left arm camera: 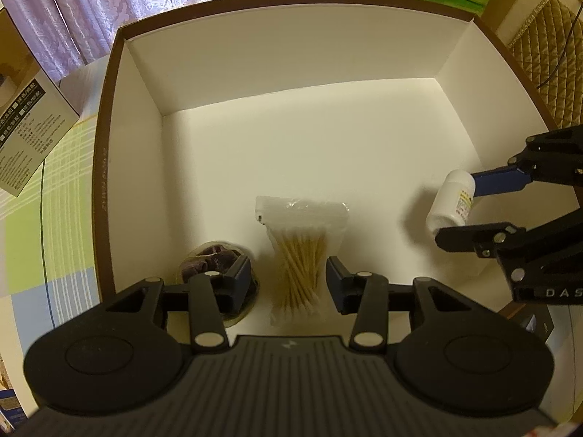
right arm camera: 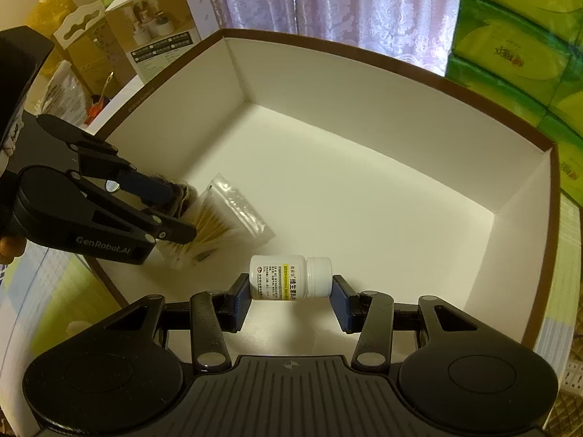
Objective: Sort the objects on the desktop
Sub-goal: 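Open both tools, dropping swab bag and pill bottle in the box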
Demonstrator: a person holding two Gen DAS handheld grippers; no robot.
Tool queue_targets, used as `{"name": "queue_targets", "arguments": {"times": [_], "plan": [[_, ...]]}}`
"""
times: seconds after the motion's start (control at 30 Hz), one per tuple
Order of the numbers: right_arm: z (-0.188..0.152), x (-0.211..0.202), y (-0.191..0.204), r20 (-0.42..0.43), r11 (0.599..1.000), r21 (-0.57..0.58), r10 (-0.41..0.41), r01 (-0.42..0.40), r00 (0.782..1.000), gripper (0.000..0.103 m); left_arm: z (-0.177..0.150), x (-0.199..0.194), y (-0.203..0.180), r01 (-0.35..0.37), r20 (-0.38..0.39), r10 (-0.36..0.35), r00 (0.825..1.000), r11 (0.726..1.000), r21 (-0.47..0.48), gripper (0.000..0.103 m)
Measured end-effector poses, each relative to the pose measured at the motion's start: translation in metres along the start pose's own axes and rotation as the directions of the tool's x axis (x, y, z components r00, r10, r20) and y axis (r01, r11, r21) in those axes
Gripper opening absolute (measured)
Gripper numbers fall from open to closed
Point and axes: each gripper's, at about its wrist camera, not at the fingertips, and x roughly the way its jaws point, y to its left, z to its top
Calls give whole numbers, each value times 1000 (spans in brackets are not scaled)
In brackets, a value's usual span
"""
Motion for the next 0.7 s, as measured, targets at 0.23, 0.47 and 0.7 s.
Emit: {"name": "queue_targets", "arguments": {"times": [0.23,0.47,0.7], "plan": [[2,7,5,-2,1000,5,20,-20,1000,49,2,0,-1,1,1,-1,1000,1000,3,43],[2,0,4,26,1000,14,-4,4,1000,82,1,-7,-1,3,19,-3,1000,1000,10,61],[-1,-10,-3,24,1000,27,-16,16,1000,94,0,-14,-6,8,26,-9,1000,1000,25,71]]}}
